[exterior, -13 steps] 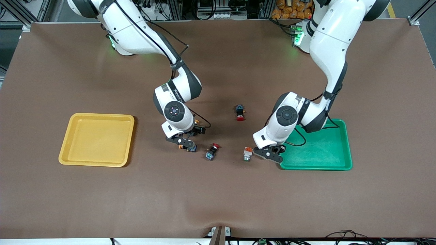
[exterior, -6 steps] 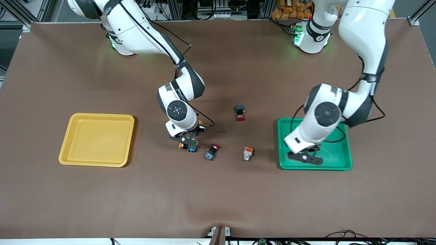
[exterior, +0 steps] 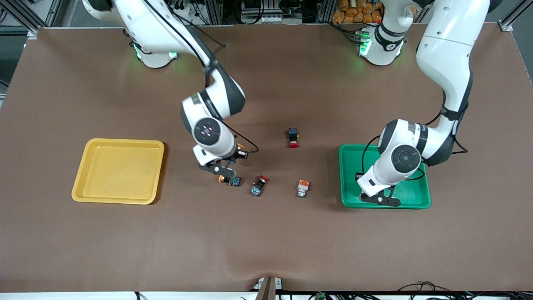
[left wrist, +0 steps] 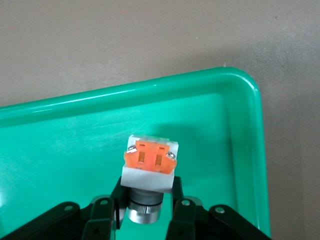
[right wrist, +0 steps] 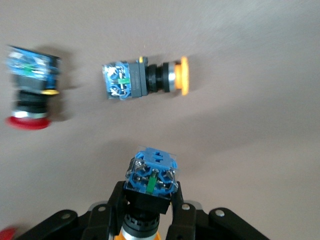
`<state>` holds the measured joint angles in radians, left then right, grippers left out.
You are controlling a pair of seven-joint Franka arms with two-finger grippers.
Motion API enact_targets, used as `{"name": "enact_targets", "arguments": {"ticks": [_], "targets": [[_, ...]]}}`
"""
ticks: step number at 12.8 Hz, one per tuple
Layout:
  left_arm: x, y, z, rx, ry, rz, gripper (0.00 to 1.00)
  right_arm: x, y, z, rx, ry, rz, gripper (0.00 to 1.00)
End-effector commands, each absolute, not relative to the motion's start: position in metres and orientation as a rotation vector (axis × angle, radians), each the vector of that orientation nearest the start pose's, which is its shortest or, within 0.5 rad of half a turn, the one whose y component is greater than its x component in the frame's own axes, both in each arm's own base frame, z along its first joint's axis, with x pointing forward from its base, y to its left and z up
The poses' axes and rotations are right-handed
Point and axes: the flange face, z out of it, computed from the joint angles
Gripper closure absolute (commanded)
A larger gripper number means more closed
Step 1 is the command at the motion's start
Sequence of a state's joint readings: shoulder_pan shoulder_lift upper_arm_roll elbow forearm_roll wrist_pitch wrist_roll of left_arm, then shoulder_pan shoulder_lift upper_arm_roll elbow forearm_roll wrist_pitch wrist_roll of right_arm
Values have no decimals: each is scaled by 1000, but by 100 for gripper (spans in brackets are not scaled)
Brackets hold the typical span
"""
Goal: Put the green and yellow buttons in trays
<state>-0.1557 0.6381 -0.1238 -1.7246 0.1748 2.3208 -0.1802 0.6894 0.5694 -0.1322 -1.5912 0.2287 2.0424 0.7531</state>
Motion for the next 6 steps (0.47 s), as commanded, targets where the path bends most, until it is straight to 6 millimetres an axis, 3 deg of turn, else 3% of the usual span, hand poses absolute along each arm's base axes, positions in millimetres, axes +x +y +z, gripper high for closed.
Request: {"name": "enact_targets", "arguments": {"ticks": [1,2,3,5,6], "targets": [[645,-181,205,-3090,275,16,83,564,348,369,-3071,440,223,100],[645,-184,206,-3098,256,14,21,568,331,385,-3080,419,237,100],[645,-179,210,-3101,239,12,0,567,318,399,-3086,367,258,100],[645,-185,228,-3100,237,-6,0,574,269,428,-3082,273,315,100],[645,-189,238,-3097,237,-5,0,581,233,441,-3071,224,343,100]]}}
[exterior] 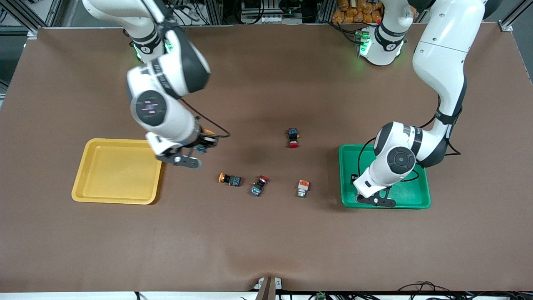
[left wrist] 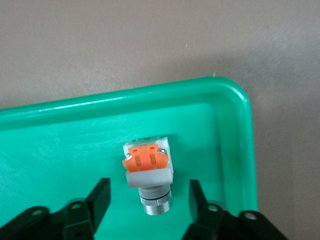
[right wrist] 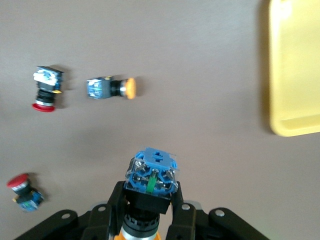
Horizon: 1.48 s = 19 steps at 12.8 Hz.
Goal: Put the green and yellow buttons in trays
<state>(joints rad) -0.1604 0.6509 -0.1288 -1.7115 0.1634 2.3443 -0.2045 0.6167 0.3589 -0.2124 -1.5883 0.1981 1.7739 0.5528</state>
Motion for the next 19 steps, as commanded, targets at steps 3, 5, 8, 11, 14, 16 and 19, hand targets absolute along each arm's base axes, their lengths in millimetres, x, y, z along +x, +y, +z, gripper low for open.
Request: {"name": "enact_targets", "arguments": {"ticks": [3,5,8,11,14,16,19], "targets": [[653,-208,259,-3116,257,-50,0,601,125,450,-3053,48,394,100],[658,-241,266,-3140,261,-96,0,614,44,442,-3048,-108,391,100],[655,-280,264,-3150,301,-118,0,628,-58,404,-3043,-255,393,100],[642,-331,242,-3172,318,-149,0,642,-125,332,-3018,-280,454,100],[634,-372,222,-3188,377,-231,0,647,-155,270,-2994,-250,504,98],[632,-378,207,-3190,412,-283,0,651,-153,267,-3007,-258,473,41],[627,-387,183,-3185,465,-349,0,659,-138,283,-3015,-289,444,0]]}}
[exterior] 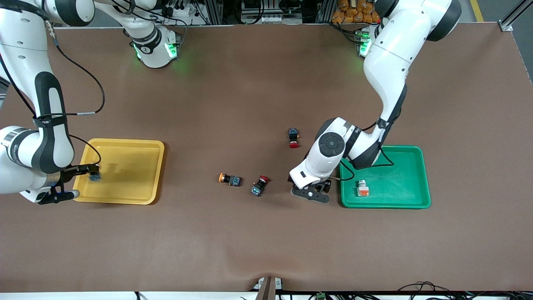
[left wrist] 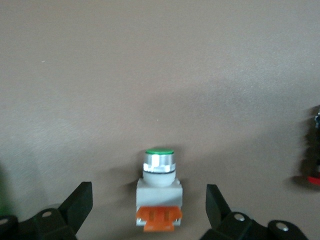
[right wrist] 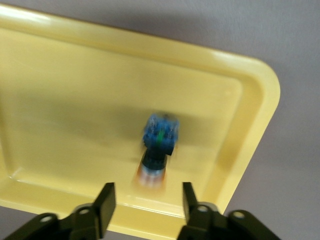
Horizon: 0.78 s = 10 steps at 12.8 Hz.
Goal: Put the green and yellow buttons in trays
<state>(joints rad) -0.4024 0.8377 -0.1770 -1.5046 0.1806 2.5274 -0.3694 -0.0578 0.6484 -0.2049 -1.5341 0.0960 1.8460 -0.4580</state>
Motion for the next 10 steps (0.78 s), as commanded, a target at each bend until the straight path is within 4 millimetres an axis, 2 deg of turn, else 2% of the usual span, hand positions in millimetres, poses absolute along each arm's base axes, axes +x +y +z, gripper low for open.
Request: {"name": "enact_targets", "arguments": {"ticks": [1,2,3,4,5,6,8,10], "targets": [[626,-387,180,-3187,466,-350,0,666,-123,292,-3018,-326,420,0],[626,-386,179,-3186,466,-349,5,670,-110,306,-3019,-356,403,0],[628,-385,180,-3182,472,-353,30,678,-90,321,-3019,-412,377,0],[629,-383,182,-3183,464,-358,75,688,-60,339,-3007,-501,349,0],[630,-381,184,-3180,467,-360,96,694,-25,348,-2985,-593,327,0],[633,-377,186,-3179,459,-360,100,696,10,346,-2951,-689,317,0],[638,-369,195,-3174,433,-345,100,696,80,342,-2866,-839,261,0],[647,-351,223,-3150,403,-295,100,695,128,336,-2815,-942,188,0]]}}
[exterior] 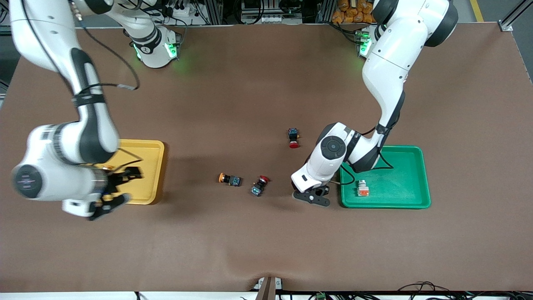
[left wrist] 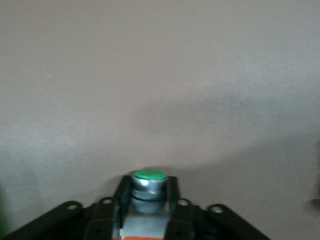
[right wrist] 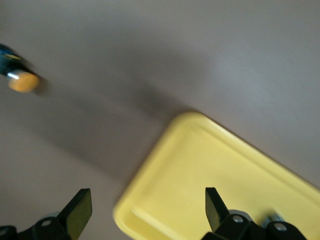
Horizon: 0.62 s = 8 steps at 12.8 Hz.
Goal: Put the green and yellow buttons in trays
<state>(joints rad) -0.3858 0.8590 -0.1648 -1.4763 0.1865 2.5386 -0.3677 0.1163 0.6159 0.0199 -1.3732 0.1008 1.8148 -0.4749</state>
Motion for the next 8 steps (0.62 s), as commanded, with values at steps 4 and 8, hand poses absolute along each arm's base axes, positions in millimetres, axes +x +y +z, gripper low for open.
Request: {"name": "enact_targets", "arguments": {"ticks": [4,8], "targets": [[658,-301,276,-3130,268,-201,100,681,197,313,-2633,-1310,182,0],[652,-244,305,-3094,164,-73,100,675,254,291,-2462,-1644,60,0]]}}
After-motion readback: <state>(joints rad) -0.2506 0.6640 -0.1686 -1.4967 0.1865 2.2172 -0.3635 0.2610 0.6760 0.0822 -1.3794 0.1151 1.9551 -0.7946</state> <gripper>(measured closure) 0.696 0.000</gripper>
